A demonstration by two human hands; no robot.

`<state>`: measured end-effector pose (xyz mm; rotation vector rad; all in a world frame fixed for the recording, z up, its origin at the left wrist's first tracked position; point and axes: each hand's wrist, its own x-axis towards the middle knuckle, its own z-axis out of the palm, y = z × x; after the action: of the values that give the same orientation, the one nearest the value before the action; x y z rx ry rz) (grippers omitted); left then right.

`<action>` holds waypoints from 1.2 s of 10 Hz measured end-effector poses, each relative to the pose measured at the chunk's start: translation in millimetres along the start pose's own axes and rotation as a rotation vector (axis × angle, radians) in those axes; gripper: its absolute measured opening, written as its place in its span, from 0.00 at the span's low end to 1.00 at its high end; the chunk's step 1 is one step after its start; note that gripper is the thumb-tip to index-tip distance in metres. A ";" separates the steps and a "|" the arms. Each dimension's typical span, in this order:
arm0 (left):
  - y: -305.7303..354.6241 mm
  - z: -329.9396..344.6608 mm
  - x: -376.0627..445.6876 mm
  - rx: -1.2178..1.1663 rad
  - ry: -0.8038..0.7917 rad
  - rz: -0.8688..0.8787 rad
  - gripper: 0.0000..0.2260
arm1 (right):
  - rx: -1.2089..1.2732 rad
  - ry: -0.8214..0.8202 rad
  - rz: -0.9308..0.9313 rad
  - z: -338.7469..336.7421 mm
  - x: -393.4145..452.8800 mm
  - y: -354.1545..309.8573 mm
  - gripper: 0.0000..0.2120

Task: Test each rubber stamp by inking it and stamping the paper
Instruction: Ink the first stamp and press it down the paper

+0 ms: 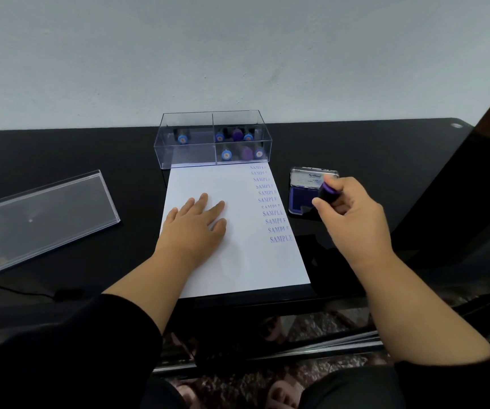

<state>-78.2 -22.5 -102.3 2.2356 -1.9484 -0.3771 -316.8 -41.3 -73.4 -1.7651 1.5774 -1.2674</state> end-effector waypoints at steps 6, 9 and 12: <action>0.4 -0.8 -0.4 0.005 0.000 -0.002 0.21 | 0.015 -0.013 0.011 -0.3 -0.5 -6.4 0.14; 0.4 -1.0 -0.8 -0.003 0.007 -0.006 0.21 | -0.011 -0.013 0.007 -1.1 0.3 -3.7 0.14; 0.7 -1.5 -2.4 -0.008 0.010 0.003 0.21 | -0.152 -0.020 -0.007 -3.0 20.6 -2.3 0.15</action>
<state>-78.7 -20.3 -100.4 2.2254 -1.9414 -0.3713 -319.7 -59.3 -63.3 -1.8707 1.6966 -1.1559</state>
